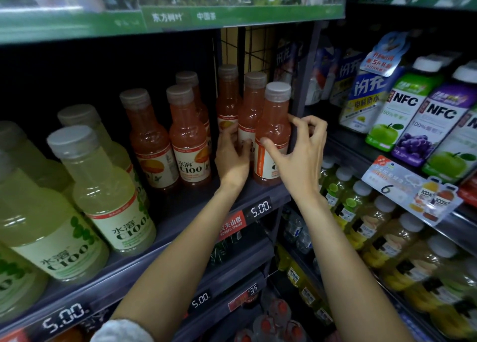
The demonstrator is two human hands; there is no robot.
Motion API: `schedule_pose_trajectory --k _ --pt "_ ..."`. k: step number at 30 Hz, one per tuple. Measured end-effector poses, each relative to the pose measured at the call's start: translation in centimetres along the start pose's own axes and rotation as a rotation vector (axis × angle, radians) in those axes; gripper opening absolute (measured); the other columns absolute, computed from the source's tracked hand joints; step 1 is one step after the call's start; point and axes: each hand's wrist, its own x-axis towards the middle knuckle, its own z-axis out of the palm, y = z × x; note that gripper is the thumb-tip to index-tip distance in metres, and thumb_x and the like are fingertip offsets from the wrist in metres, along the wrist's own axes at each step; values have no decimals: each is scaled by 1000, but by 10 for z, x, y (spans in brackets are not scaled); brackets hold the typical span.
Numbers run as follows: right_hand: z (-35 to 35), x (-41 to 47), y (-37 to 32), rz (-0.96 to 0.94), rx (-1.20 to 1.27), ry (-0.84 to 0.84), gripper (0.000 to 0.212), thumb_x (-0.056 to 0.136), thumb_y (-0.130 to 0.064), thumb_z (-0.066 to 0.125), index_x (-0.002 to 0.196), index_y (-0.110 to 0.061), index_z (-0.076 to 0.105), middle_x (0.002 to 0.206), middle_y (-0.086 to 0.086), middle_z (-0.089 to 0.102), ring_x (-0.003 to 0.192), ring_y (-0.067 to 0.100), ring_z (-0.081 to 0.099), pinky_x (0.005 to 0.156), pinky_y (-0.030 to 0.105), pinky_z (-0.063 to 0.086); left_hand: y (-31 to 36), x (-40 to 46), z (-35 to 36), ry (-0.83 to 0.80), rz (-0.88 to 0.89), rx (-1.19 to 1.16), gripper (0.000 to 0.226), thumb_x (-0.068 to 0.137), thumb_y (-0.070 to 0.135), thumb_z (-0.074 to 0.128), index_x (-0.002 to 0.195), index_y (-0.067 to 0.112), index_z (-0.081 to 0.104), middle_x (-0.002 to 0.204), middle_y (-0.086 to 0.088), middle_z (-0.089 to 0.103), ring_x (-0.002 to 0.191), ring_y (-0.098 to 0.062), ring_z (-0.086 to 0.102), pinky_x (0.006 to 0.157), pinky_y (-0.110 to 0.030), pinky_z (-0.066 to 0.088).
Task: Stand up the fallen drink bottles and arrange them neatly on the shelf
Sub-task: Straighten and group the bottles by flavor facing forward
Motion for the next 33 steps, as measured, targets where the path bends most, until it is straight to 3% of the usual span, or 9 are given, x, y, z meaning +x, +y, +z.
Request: schedule_pose_trajectory --k 4,7,9,12,15,19,26,29,33 --pt "-1 1 0 -12 -3 1 59 73 -40 77 117 -7 58 115 14 43 109 24 43 86 6 20 -6 9 1 -135 31 128 57 96 24 53 149 16 32 150 -11 36 137 -25 38 112 -48 34" --pt "-1 0 1 -14 -8 -3 59 73 -40 77 117 -7 57 115 14 43 109 23 43 86 7 21 -13 14 -1 -227 51 183 58 95 34 47 149 17 31 148 -8 42 139 -25 36 113 -50 32" --pt "-1 0 1 -14 -10 2 58 73 -40 77 117 -7 57 115 15 43 109 24 44 86 7 21 -9 11 -1 -210 29 124 54 96 29 52 145 17 35 145 -5 45 135 -20 40 114 -42 32" --pt "0 0 0 -13 -11 16 59 72 -40 77 116 -6 57 115 16 44 108 25 44 86 7 20 -2 5 2 -78 -43 84 50 92 17 61 138 15 42 140 -5 47 126 -17 47 104 -27 37" --pt "1 0 0 -10 -14 22 59 72 -40 78 116 -6 57 115 15 44 107 24 44 86 8 21 0 2 4 -3 -89 0 46 89 16 65 132 16 47 134 -5 51 120 -18 53 104 -34 43" --pt "2 0 -1 -5 -18 31 60 72 -40 78 116 -6 57 116 16 44 108 25 44 85 8 21 0 -4 1 -30 -127 -63 40 96 20 55 135 20 46 136 -2 48 123 -17 50 107 -43 40" --pt "3 -2 1 -17 -13 28 62 75 -40 76 122 -6 54 118 17 43 111 28 45 89 10 21 13 -11 -9 -134 -166 -101 48 97 17 50 144 23 40 145 1 45 132 -16 44 112 -42 36" --pt "-3 -10 -2 -39 33 54 61 82 -39 70 128 -5 51 122 17 44 114 24 43 95 9 23 26 -22 -28 -141 -32 -3 51 95 9 52 143 21 42 141 2 52 127 -12 49 109 -38 40" --pt "-7 -25 -19 -221 130 161 30 89 -17 63 115 -3 60 111 14 56 105 20 51 95 19 37 35 -51 -63 187 446 160 32 92 8 52 123 8 57 112 -6 68 100 -15 64 90 -29 50"
